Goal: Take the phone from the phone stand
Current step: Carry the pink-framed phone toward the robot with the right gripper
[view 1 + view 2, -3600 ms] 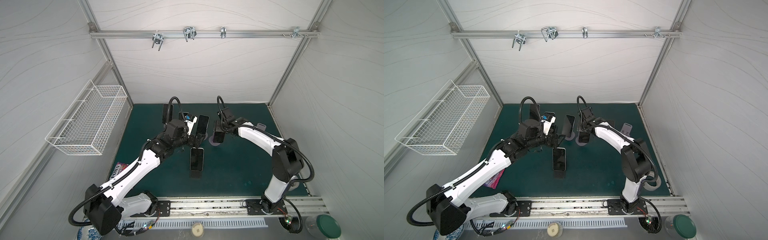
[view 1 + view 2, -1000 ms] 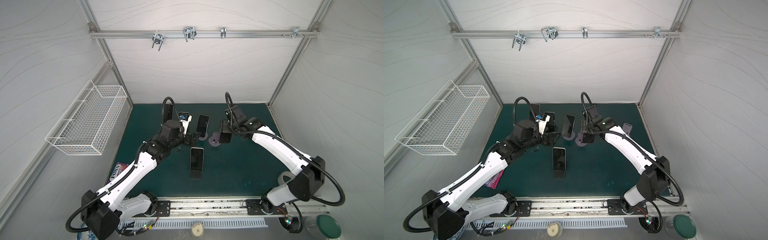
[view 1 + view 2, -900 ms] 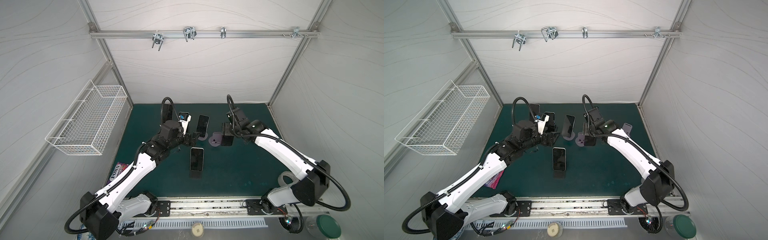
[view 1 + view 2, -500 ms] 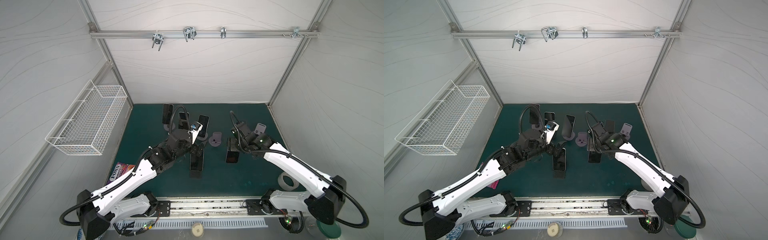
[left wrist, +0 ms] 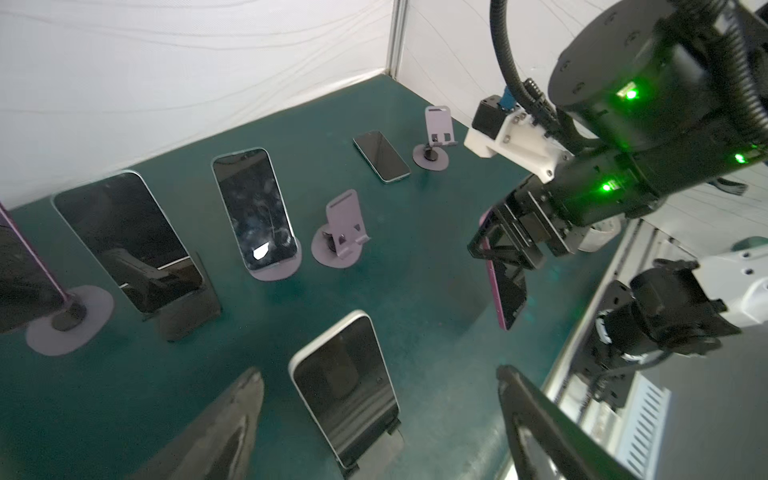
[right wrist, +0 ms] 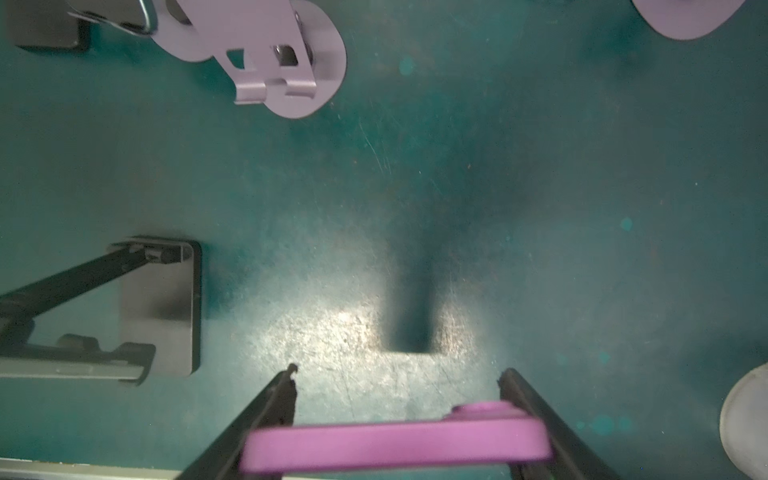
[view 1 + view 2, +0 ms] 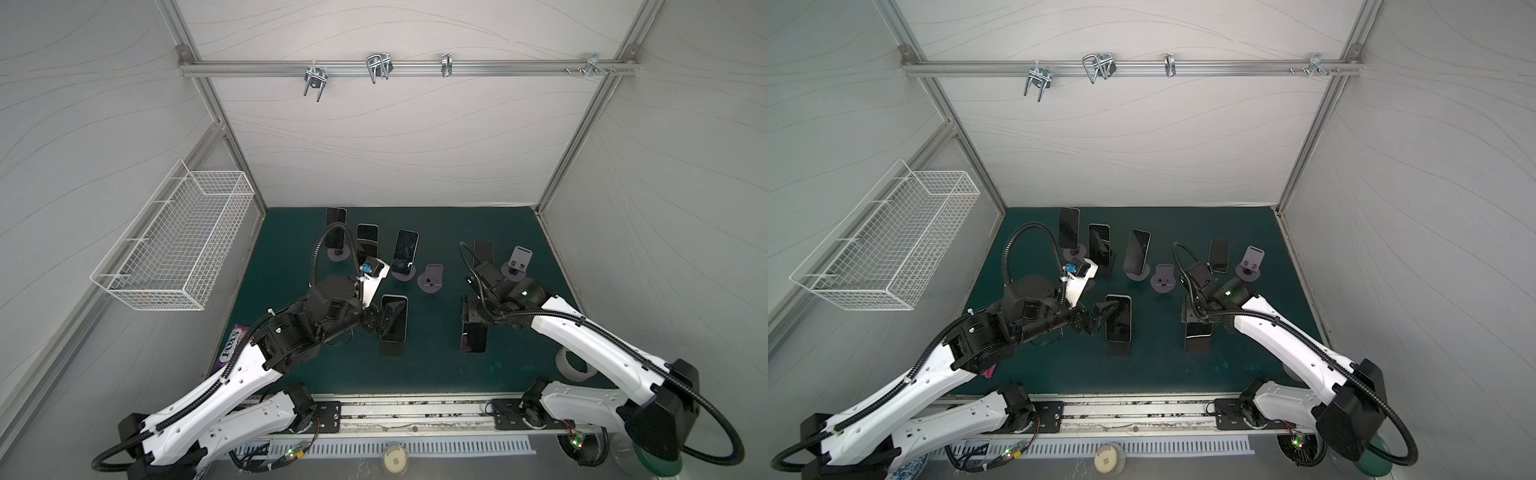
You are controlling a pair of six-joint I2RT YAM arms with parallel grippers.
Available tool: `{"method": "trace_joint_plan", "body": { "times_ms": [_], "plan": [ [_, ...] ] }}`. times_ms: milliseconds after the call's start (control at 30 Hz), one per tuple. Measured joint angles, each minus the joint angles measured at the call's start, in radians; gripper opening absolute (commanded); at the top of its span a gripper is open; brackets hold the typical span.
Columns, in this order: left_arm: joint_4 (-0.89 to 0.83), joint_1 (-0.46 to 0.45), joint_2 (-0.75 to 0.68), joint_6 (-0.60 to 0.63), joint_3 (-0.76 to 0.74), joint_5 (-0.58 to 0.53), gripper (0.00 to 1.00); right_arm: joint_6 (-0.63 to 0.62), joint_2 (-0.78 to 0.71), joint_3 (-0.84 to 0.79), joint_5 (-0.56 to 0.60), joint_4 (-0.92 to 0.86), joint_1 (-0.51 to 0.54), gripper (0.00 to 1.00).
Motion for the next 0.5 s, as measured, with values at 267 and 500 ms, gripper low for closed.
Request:
{"method": "trace_joint_plan", "body": {
  "times_ms": [267, 500],
  "plan": [
    [-0.105, -0.14, 0.0, -0.079, 0.004, 0.01, 0.87, -0.005, 0.034, -0.002, -0.016, -0.029, 0.0, 0.49],
    [-0.153, -0.218, 0.035, -0.108, 0.021, -0.023, 0.87, -0.029, 0.078, -0.003, -0.056, -0.028, -0.041, 0.48]
  ]
}}
